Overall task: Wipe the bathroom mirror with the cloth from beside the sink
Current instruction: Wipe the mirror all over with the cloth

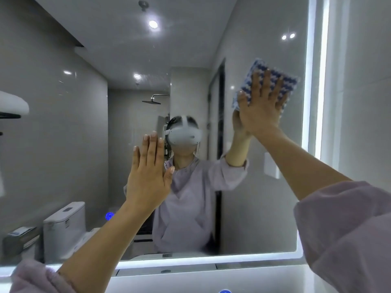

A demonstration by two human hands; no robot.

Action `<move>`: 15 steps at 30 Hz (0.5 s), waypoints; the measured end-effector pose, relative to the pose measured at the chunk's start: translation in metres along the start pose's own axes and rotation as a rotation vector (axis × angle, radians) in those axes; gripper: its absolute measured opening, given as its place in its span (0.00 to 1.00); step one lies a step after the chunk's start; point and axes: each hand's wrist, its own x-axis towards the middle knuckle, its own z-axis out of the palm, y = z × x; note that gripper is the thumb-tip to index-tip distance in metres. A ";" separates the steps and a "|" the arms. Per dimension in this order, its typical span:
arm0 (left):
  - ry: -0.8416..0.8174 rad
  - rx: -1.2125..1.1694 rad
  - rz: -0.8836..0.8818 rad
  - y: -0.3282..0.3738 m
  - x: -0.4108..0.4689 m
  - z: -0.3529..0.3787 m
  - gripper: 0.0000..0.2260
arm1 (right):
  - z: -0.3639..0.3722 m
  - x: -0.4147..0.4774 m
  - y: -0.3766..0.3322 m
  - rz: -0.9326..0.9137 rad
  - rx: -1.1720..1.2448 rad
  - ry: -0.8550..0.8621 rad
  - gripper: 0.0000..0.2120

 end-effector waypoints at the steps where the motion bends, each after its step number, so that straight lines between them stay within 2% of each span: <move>1: 0.000 0.000 -0.001 0.000 0.000 0.001 0.31 | 0.000 -0.001 -0.011 -0.031 -0.007 -0.002 0.31; 10: -0.001 -0.011 -0.006 -0.001 -0.001 0.002 0.32 | 0.001 -0.019 -0.136 -0.410 -0.023 -0.024 0.31; 15: -0.025 0.006 -0.025 -0.002 0.000 0.003 0.32 | 0.006 -0.035 -0.177 -0.644 -0.107 -0.083 0.32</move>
